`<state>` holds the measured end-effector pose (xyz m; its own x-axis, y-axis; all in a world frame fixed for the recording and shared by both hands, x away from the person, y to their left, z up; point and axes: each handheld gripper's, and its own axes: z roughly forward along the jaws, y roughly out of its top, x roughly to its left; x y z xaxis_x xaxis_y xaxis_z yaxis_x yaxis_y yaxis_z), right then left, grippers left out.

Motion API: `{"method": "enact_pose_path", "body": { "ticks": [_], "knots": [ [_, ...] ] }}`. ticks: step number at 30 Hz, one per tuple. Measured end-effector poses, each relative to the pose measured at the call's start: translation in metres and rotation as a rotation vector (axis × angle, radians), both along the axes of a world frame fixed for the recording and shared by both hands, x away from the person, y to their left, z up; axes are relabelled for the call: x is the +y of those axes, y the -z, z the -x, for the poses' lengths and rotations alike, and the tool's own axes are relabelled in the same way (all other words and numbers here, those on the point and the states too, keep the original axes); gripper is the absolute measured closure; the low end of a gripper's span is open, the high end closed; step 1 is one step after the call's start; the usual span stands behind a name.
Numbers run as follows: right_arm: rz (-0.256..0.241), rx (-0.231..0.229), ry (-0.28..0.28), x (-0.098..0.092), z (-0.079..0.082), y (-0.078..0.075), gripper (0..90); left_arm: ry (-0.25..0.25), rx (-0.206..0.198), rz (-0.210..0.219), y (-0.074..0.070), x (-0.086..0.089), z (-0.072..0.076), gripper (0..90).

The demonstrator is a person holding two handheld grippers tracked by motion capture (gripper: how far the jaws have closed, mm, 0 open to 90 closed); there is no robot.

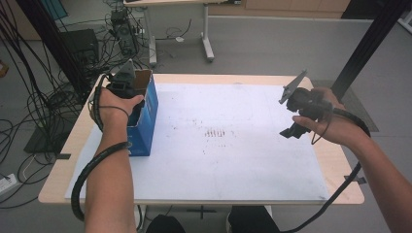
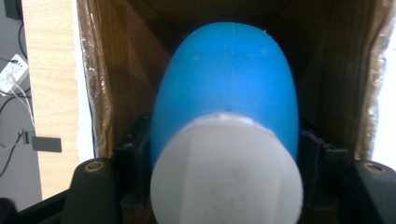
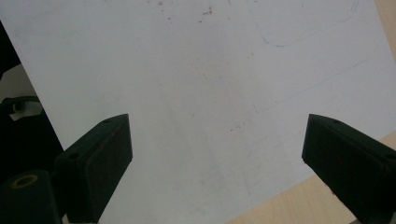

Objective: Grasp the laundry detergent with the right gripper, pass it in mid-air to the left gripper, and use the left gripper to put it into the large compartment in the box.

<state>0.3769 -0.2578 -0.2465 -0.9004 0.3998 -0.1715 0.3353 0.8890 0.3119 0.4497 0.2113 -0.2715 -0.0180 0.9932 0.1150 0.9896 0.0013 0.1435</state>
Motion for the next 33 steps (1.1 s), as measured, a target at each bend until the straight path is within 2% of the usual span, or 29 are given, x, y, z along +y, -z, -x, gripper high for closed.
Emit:
{"method": "enact_pose_path", "body": {
  "ticks": [6,22,28,33],
  "knots": [
    [-0.003,-0.004,-0.002,0.001,0.001,-0.001,8.6,0.007,0.003,-0.014,-0.006,-0.001,0.001,32.3],
    [-0.008,-0.017,-0.008,0.004,0.002,-0.004,8.4,0.021,-0.02,-0.053,-0.029,-0.002,0.007,28.0],
    [-0.01,-0.018,-0.011,0.006,0.003,-0.005,8.3,0.03,-0.023,-0.042,-0.042,-0.002,0.012,26.4],
    [-0.013,-0.018,-0.013,0.008,0.003,-0.007,8.0,0.057,-0.045,-0.02,-0.057,-0.007,0.017,22.3]
  ]
}}
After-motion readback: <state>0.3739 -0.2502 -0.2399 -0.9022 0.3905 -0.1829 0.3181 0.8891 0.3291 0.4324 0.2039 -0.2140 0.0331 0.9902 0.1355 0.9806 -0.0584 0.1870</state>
